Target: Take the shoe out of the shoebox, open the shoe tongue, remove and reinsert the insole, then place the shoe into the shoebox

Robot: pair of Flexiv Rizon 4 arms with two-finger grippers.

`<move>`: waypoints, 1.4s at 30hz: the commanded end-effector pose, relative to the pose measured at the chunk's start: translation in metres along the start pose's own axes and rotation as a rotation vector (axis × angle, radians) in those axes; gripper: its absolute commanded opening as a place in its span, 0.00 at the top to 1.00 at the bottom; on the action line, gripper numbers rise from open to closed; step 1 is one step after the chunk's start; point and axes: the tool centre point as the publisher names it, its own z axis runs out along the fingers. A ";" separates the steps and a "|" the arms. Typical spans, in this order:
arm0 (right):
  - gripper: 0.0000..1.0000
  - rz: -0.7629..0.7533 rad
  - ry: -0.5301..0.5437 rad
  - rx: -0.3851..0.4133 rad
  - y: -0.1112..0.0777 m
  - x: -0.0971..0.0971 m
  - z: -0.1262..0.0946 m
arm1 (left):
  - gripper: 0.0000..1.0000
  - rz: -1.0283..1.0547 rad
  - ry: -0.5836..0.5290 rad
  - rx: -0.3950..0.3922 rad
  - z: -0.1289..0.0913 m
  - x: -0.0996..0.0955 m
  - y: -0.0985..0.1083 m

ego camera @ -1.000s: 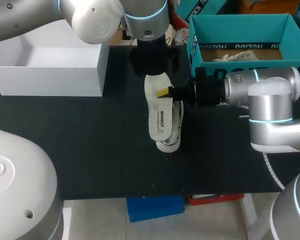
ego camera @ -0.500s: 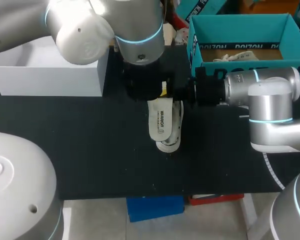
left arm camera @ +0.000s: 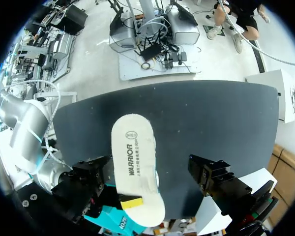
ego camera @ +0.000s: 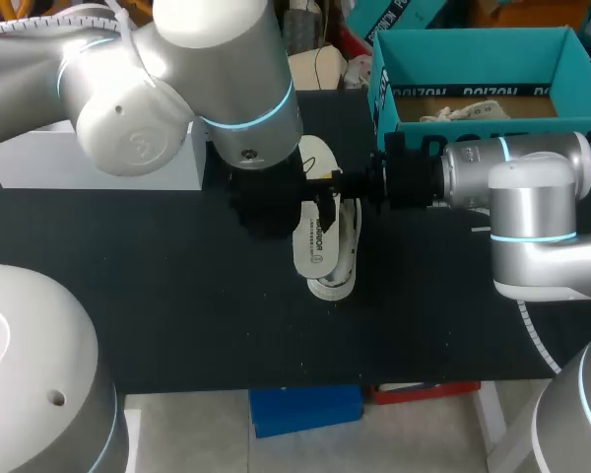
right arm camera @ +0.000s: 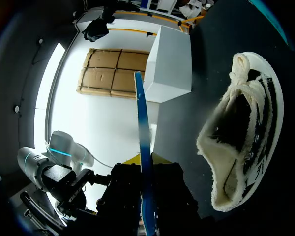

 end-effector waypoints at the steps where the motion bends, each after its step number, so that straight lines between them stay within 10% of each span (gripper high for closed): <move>1: 1.00 0.001 -0.003 -0.001 0.000 0.001 0.001 | 0.00 -0.010 -0.185 -0.016 0.001 0.011 -0.002; 13: 1.00 0.001 -0.003 -0.001 0.000 0.001 0.001 | 0.00 0.013 -0.626 -0.181 0.010 0.025 0.001; 36: 1.00 0.001 -0.003 -0.001 0.000 0.001 0.001 | 0.00 0.005 -0.571 -0.203 0.011 0.027 0.004; 42: 1.00 0.001 -0.003 -0.001 0.000 0.001 0.001 | 0.00 -0.072 -0.974 -0.008 0.011 0.019 -0.005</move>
